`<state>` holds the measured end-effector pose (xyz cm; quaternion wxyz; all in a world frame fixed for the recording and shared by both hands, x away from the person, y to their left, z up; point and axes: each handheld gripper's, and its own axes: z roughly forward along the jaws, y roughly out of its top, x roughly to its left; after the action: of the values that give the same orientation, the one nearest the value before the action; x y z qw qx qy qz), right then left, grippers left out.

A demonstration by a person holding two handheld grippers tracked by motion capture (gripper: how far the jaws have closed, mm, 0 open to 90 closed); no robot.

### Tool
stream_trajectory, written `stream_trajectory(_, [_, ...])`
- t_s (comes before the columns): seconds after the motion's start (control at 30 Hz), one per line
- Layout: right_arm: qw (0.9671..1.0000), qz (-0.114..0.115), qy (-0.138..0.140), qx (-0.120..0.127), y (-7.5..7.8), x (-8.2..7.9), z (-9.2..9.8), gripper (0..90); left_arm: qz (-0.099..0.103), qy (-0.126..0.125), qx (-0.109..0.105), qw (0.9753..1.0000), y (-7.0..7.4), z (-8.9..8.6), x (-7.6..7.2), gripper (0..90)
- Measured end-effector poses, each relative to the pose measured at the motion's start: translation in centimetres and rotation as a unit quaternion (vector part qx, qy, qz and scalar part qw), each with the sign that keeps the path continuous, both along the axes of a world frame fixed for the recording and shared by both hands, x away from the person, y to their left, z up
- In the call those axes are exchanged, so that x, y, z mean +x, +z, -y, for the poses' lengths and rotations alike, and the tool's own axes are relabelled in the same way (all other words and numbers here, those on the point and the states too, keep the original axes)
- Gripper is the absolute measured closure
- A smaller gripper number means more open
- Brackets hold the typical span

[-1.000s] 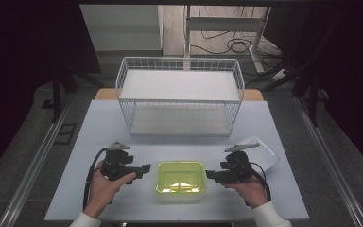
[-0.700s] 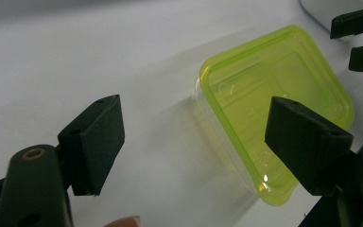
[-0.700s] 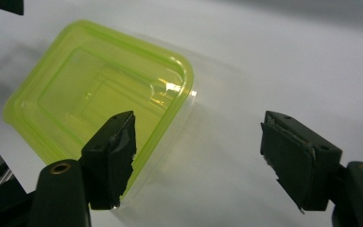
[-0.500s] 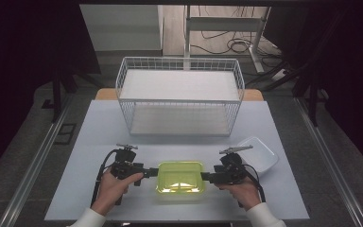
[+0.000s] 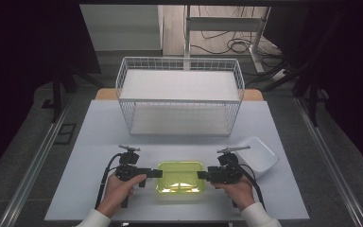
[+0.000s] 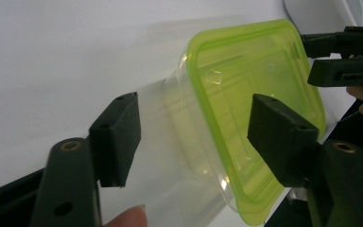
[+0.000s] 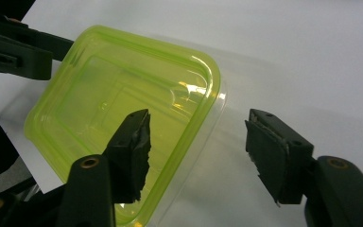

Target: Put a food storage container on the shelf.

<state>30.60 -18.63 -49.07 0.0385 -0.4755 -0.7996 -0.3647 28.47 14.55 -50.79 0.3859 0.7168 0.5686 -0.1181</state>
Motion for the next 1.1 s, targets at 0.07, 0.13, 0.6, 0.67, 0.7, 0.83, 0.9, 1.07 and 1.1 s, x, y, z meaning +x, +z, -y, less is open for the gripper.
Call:
stream_trajectory(0.07, [1.0,-0.005,0.003,0.005,-0.2,0.0,0.0,43.6,0.0,-0.001,-0.004,1.0,0.0,0.1,-0.1,40.2])
stream_trajectory(0.13, [0.9999,-0.012,0.004,0.01,-0.4,-0.1,0.0,44.2,-0.001,-0.005,-0.002,1.0,0.0,0.1,-0.2,43.0])
stream_trajectory(0.6, [0.9957,-0.062,-0.01,0.068,-0.8,-0.3,0.4,70.0,-0.03,-0.013,-0.056,0.9979,-0.8,0.3,-0.3,72.3])
stream_trajectory(0.67, [0.996,-0.055,-0.01,0.069,-0.5,-0.5,0.4,72.2,-0.026,-0.009,-0.057,0.998,-0.7,0.2,-0.4,74.1])
stream_trajectory(0.7, [0.996,-0.055,-0.01,0.069,-0.5,-0.5,0.4,72.2,-0.025,-0.006,-0.058,0.998,-0.6,0.2,-0.4,74.1])
stream_trajectory(0.83, [0.9963,-0.048,-0.01,0.071,-0.3,-0.7,0.5,75.1,-0.012,-0.002,-0.058,0.9982,-0.1,0.1,-0.7,78.5])
stream_trajectory(0.9, [0.9966,-0.039,-0.009,0.071,-0.1,-0.8,0.5,76.5,-0.005,0.001,-0.058,0.9983,0.2,0.1,-0.9,79.2])
stream_trajectory(1.07, [0.9965,-0.01,-0.004,0.083,1.1,-1.1,1.0,78.5,0.03,-0.007,-0.048,0.9984,1.4,0.5,-1.5,79.2])
stream_trajectory(1.1, [0.9964,-0.003,-0.002,0.085,1.3,-1.1,1.0,78.5,0.036,-0.008,-0.045,0.9983,1.5,0.5,-1.6,79.3])
